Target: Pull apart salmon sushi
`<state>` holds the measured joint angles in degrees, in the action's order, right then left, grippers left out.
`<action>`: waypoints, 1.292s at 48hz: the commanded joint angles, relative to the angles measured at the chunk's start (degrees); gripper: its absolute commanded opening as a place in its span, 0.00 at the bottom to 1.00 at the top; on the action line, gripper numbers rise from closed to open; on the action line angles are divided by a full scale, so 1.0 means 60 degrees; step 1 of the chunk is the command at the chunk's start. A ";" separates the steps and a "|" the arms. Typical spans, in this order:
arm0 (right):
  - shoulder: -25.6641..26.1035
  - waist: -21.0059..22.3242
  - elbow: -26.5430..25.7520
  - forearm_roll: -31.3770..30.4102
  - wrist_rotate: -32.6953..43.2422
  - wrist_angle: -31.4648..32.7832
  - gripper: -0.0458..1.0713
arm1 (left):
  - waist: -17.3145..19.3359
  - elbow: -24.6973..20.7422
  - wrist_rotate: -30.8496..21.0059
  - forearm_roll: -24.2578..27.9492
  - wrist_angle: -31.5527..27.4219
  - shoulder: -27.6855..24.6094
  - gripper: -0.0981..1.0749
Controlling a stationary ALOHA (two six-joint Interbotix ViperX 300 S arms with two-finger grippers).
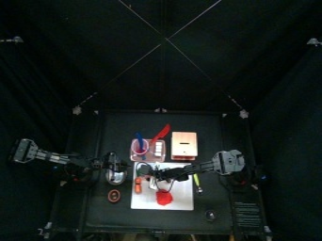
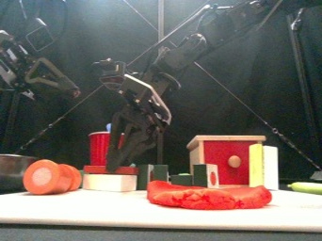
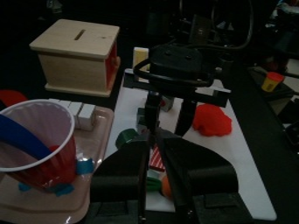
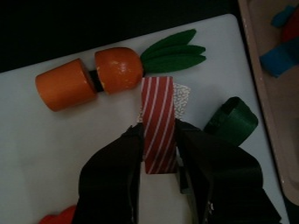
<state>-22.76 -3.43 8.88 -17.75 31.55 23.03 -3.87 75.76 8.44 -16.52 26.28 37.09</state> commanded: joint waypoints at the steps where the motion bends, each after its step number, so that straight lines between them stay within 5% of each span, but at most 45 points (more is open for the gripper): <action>1: 0.0703 0.0044 -0.0410 -0.0117 0.0015 -0.0044 0.49 | 0.0029 -0.0205 -0.0015 0.0000 0.0059 -0.0029 0.58; 17: 0.2065 0.0190 0.0073 -0.0557 0.0015 -0.0469 0.49 | 0.0029 -0.0527 -0.0015 0.0015 0.0308 -0.0029 0.59; 27: 0.3311 0.0469 0.1260 -0.0762 0.0029 -0.1875 0.49 | 0.0000 -0.0732 -0.0015 0.0059 0.0806 -0.0029 0.60; 46: 0.4849 0.1128 0.3354 -0.0571 -0.0015 -0.4995 0.48 | -0.0073 -0.0776 -0.0073 0.0073 0.2285 -0.0264 0.86; 62: 0.5054 0.1436 0.3970 -0.0674 -0.0103 -0.6357 0.48 | -0.0205 -0.1421 -0.0278 0.0029 0.3442 -0.1875 0.92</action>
<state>5.36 4.75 32.78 -21.62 31.03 -12.57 -5.01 69.43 6.94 -16.35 44.47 28.39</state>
